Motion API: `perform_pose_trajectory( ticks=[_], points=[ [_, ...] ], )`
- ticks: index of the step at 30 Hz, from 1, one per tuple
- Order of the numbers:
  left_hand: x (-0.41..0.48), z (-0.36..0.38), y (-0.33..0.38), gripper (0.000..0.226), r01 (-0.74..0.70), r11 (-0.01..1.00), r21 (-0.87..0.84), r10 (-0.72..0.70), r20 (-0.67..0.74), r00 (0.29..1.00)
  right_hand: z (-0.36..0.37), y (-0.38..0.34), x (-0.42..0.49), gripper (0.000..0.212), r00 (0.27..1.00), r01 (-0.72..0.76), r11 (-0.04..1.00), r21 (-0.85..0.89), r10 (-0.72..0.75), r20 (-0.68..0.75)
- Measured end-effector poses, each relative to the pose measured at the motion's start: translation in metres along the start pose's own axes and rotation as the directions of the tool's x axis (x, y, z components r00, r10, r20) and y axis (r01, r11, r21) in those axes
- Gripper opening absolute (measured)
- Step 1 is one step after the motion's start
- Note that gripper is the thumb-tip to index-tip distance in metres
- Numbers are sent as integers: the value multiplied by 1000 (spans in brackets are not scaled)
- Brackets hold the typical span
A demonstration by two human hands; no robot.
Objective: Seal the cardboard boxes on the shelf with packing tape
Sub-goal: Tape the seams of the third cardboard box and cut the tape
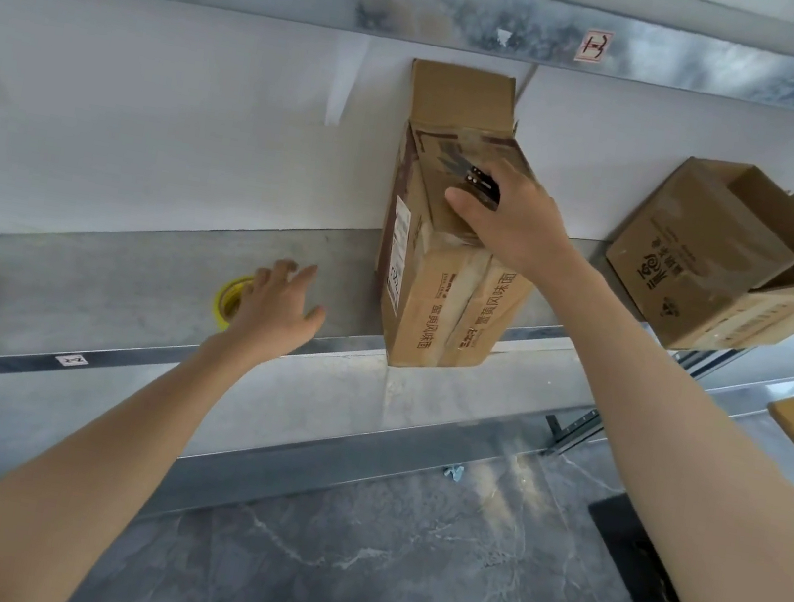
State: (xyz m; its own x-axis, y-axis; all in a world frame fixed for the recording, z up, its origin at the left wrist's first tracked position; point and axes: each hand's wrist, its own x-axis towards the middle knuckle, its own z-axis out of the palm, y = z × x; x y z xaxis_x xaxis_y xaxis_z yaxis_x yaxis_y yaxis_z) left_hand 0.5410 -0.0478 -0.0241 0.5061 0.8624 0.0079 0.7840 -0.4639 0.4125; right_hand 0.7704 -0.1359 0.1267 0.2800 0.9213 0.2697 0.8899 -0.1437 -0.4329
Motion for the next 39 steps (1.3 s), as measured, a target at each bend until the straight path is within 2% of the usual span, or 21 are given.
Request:
perform_pose_trajectory(
  ticks=[1,3,5,9,11,13,16,19,22,25,28,34,37,39],
  points=[
    [-3,-7,17,57,-86,988,-128,75,-88,993,-4,0,1,44,1000,2,1000,23,-3,29],
    [-13,-21,53,56,-246,901,-356,173,-225,959,-10,0,3,38,996,11,998,67,-17,87],
    [-22,-29,85,57,-330,826,-457,204,-304,931,-16,1,4,33,990,10,995,100,-23,137],
    [-28,-27,124,40,-329,793,-513,93,-431,898,-24,7,7,20,981,49,989,140,-74,177],
    [-29,-23,133,23,-337,805,-489,13,-553,833,-28,13,8,6,979,59,986,159,-88,182],
    [-32,-20,140,13,-328,823,-463,-39,-623,781,-31,19,8,3,976,85,978,192,-121,184],
    [-35,-19,145,22,-285,898,-335,-34,-698,715,-31,27,4,15,963,168,962,217,-206,171],
    [-38,-27,143,25,-188,981,-40,88,-776,625,-28,34,0,31,947,247,945,214,-282,152],
    [-38,-31,134,19,-103,965,242,257,-783,567,-24,38,0,30,931,307,926,220,-340,130],
    [-34,-26,128,15,-96,927,363,356,-768,532,-22,40,2,27,924,326,911,251,-363,118],
    [-26,-13,131,6,-91,913,399,384,-759,526,-21,43,4,27,920,335,902,272,-376,113],
    [-25,0,144,29,-147,930,338,361,-762,537,-21,47,7,26,927,321,895,310,-365,93],
    [-37,10,155,43,-176,979,108,198,-723,662,-23,48,7,25,932,301,892,339,-350,93],
    [-41,11,158,44,-164,986,-13,116,-654,748,-24,47,7,21,934,294,886,357,-347,90]
  ],
)
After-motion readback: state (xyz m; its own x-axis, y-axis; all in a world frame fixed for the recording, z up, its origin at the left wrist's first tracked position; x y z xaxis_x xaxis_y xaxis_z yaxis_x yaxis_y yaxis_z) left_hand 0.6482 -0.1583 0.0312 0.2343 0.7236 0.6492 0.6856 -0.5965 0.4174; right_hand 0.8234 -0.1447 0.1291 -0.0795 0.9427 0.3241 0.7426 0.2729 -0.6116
